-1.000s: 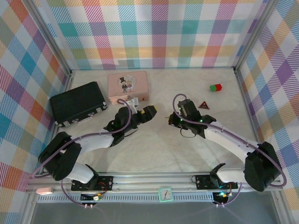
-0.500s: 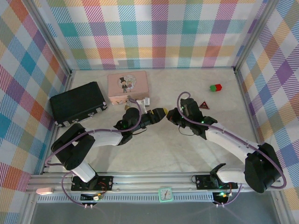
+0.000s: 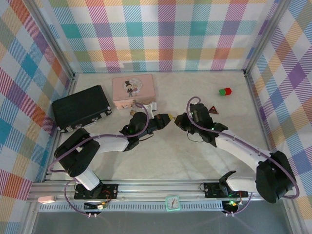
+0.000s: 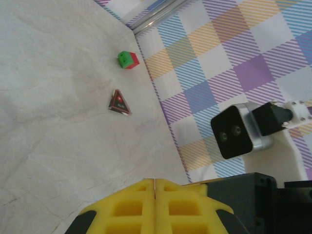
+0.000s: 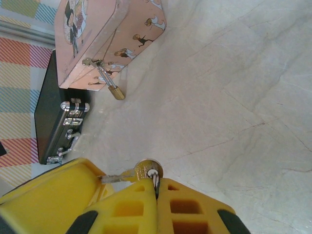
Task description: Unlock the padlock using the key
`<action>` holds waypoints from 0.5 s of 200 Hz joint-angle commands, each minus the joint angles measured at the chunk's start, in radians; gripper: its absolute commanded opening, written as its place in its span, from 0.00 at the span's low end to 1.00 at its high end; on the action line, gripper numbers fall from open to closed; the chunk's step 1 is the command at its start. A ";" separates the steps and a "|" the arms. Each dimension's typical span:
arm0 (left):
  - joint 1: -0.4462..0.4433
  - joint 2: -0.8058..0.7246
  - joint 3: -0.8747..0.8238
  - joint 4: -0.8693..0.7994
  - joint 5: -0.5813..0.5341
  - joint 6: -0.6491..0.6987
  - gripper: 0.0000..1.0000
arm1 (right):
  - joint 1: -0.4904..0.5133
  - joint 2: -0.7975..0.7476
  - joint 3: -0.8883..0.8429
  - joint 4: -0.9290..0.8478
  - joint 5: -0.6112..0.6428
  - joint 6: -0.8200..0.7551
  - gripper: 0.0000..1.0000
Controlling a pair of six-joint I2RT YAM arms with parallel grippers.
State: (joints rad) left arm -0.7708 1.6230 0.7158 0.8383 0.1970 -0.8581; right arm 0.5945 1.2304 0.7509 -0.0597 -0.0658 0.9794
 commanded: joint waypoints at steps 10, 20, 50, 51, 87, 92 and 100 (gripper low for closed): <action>-0.008 -0.042 0.027 -0.043 -0.014 0.069 0.00 | -0.012 -0.047 0.015 -0.019 -0.026 -0.035 0.36; -0.005 -0.057 0.030 -0.065 -0.012 0.095 0.00 | -0.019 -0.061 0.033 -0.057 -0.022 -0.077 0.59; 0.032 -0.104 0.040 -0.121 0.048 0.196 0.00 | -0.076 -0.127 0.051 -0.082 -0.065 -0.225 0.75; 0.034 -0.106 0.040 -0.121 0.051 0.200 0.00 | -0.079 -0.128 0.051 -0.081 -0.067 -0.232 0.75; 0.103 -0.120 0.073 -0.118 0.288 0.290 0.00 | -0.213 -0.101 0.045 0.044 -0.457 -0.405 0.69; 0.113 -0.118 0.077 -0.113 0.320 0.291 0.00 | -0.223 -0.094 0.040 0.076 -0.511 -0.408 0.66; 0.130 -0.117 0.080 -0.098 0.363 0.288 0.00 | -0.238 -0.083 0.030 0.134 -0.586 -0.412 0.61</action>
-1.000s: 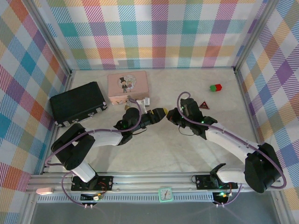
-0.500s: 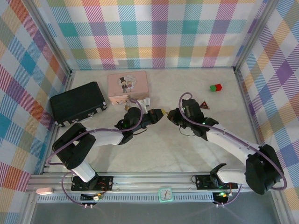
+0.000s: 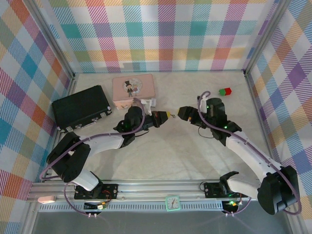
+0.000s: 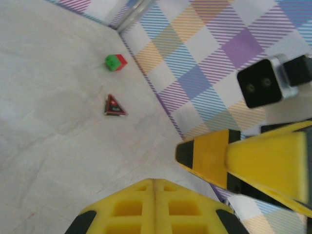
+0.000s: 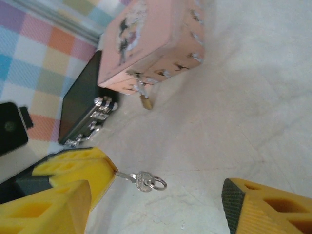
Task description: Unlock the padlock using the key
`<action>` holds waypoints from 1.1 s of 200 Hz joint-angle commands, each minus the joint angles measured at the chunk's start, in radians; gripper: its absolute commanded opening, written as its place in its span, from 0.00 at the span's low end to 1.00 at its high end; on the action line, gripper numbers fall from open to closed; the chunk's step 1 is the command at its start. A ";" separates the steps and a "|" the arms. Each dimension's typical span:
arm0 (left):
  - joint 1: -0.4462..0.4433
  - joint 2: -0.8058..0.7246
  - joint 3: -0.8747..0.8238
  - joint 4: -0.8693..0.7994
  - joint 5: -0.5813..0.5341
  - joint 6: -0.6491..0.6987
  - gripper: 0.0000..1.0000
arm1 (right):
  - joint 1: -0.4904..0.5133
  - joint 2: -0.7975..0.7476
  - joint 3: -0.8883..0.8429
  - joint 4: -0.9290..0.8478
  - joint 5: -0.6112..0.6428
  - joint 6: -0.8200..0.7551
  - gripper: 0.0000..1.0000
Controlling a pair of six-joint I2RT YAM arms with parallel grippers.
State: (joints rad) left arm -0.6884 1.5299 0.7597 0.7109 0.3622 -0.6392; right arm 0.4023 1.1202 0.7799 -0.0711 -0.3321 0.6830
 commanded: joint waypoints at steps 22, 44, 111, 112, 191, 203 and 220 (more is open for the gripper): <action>0.071 -0.028 0.051 0.041 0.293 0.079 0.00 | -0.061 0.037 -0.017 0.262 -0.430 -0.114 0.51; 0.076 -0.049 0.053 0.032 0.312 0.103 0.00 | -0.062 0.046 -0.028 0.336 -0.479 -0.112 0.48; 0.079 -0.062 0.057 0.063 0.355 0.069 0.00 | -0.062 0.101 -0.050 0.390 -0.494 -0.104 0.50; 0.079 -0.062 0.058 0.062 0.354 0.069 0.00 | -0.062 0.101 -0.050 0.389 -0.495 -0.104 0.50; 0.079 -0.077 0.057 0.073 0.334 0.062 0.00 | -0.062 0.128 -0.091 0.452 -0.530 -0.047 0.45; 0.079 -0.079 0.058 0.073 0.333 0.059 0.00 | -0.062 0.129 -0.093 0.460 -0.529 -0.040 0.44; 0.079 -0.080 0.055 0.075 0.328 0.058 0.00 | -0.062 0.130 -0.091 0.471 -0.535 -0.032 0.39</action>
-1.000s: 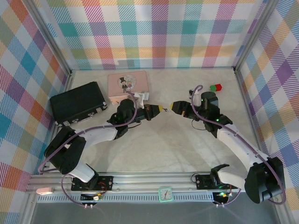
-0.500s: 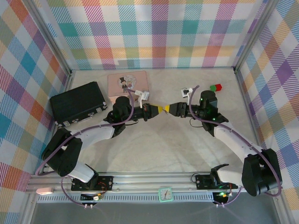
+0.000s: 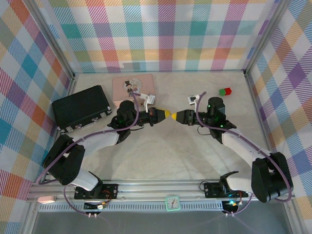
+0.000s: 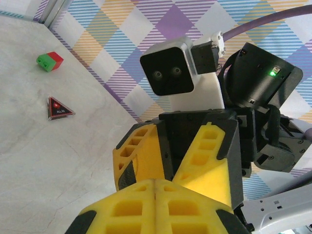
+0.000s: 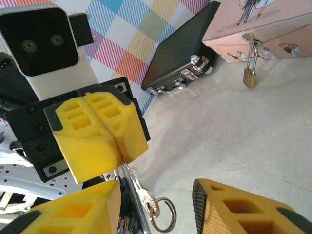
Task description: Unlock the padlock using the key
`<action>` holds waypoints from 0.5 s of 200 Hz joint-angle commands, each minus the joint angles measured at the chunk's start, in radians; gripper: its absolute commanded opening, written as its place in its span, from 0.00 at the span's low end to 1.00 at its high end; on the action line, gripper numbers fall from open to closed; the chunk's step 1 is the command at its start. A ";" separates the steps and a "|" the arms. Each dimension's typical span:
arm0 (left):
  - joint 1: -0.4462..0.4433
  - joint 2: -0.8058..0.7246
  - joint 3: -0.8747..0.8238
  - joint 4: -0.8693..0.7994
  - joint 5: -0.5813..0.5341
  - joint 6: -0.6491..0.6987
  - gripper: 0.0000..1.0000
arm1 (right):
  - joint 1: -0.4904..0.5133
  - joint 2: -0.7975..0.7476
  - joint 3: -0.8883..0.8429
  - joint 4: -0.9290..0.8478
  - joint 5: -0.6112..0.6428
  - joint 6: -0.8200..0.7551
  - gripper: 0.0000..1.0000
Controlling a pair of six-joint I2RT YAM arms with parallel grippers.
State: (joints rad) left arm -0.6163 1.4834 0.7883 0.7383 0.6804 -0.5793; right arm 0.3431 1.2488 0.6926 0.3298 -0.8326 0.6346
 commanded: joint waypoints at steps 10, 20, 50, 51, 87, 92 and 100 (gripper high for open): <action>0.007 -0.034 0.024 0.049 0.007 -0.003 0.00 | -0.003 0.004 -0.004 0.076 -0.038 0.021 0.36; 0.007 -0.033 0.022 0.051 0.004 -0.004 0.00 | -0.003 0.003 -0.004 0.082 -0.039 0.025 0.32; 0.007 -0.029 0.018 0.063 0.002 -0.013 0.00 | -0.003 0.006 -0.007 0.101 -0.045 0.030 0.20; 0.007 -0.028 0.019 0.064 0.003 -0.014 0.00 | -0.003 0.006 -0.007 0.100 -0.045 0.031 0.20; 0.007 -0.037 0.009 0.065 -0.015 -0.014 0.00 | -0.003 0.007 -0.009 0.089 -0.045 0.039 0.33; 0.007 -0.037 0.009 0.066 -0.017 -0.013 0.00 | -0.003 0.005 -0.012 0.089 -0.044 0.040 0.34; 0.007 -0.037 0.007 0.065 -0.019 -0.013 0.00 | -0.003 0.003 -0.014 0.089 -0.041 0.043 0.35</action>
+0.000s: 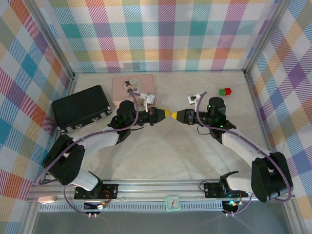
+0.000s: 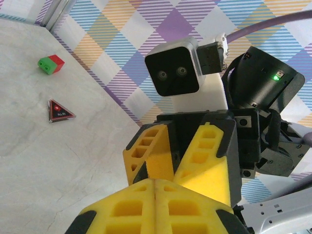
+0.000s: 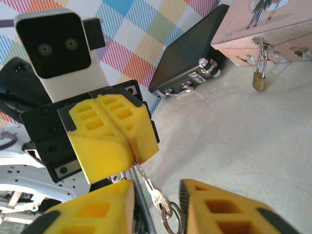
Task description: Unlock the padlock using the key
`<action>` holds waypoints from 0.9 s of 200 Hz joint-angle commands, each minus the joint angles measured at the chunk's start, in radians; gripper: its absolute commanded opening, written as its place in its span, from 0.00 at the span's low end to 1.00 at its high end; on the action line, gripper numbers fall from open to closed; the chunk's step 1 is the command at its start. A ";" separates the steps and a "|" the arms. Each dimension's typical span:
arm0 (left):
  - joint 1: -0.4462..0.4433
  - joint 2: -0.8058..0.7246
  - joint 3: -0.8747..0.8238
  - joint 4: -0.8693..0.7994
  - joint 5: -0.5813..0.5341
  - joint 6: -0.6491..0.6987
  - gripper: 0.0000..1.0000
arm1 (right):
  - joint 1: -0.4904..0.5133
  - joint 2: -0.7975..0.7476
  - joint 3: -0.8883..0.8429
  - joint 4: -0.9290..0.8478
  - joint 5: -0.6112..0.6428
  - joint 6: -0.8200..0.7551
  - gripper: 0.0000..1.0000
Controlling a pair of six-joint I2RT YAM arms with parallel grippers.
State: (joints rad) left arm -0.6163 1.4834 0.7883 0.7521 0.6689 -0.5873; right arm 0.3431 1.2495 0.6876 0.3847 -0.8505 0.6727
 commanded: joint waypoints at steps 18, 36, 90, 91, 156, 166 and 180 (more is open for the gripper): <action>0.007 -0.038 0.007 0.049 -0.009 -0.005 0.00 | -0.003 0.000 -0.015 0.035 -0.023 0.008 0.34; 0.007 -0.037 0.008 0.049 -0.009 -0.005 0.00 | -0.003 -0.005 -0.019 0.034 -0.019 0.006 0.29; 0.007 -0.035 0.008 0.050 -0.008 -0.008 0.00 | -0.003 -0.013 -0.020 0.037 -0.010 -0.002 0.11; 0.007 -0.035 0.009 0.050 -0.007 -0.007 0.00 | -0.003 -0.013 -0.020 0.038 -0.010 -0.002 0.10; 0.076 -0.118 -0.044 -0.089 -0.252 -0.013 0.76 | -0.003 -0.030 -0.005 -0.063 0.032 -0.094 0.00; 0.107 -0.135 -0.041 -0.159 -0.291 -0.009 0.77 | -0.003 -0.033 -0.002 -0.090 0.045 -0.113 0.00; 0.144 -0.143 -0.029 -0.270 -0.353 0.008 0.78 | 0.003 -0.031 0.010 -0.138 0.071 -0.144 0.00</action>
State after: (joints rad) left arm -0.5320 1.3781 0.7586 0.6491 0.4694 -0.6048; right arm 0.3431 1.2442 0.6758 0.3336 -0.8196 0.6128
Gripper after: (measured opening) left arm 0.774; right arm 0.048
